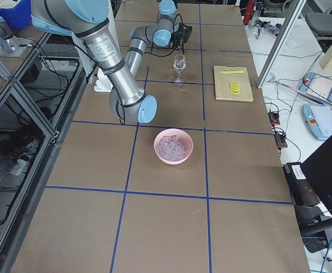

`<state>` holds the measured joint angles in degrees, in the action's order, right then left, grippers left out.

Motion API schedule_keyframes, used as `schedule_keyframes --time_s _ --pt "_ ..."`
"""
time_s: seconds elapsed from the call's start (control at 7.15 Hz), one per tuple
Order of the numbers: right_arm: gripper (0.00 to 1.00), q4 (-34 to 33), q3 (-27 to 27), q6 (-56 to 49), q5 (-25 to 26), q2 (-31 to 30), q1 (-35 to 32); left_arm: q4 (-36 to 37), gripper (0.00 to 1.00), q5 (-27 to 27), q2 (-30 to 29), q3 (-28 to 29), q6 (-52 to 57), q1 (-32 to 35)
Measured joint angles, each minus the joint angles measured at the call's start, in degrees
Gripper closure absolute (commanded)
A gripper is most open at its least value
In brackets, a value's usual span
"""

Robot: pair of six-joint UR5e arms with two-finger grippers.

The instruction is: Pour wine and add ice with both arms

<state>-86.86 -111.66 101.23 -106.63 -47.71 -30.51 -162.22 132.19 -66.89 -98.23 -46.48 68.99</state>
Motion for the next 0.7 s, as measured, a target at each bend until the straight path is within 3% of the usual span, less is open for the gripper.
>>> schedule_keyframes --time_s 0.7 --pt "0.99 -0.23 1.11 0.19 1.37 0.39 0.27 -0.43 0.00 0.00 0.09 -0.02 -0.01 0.07"
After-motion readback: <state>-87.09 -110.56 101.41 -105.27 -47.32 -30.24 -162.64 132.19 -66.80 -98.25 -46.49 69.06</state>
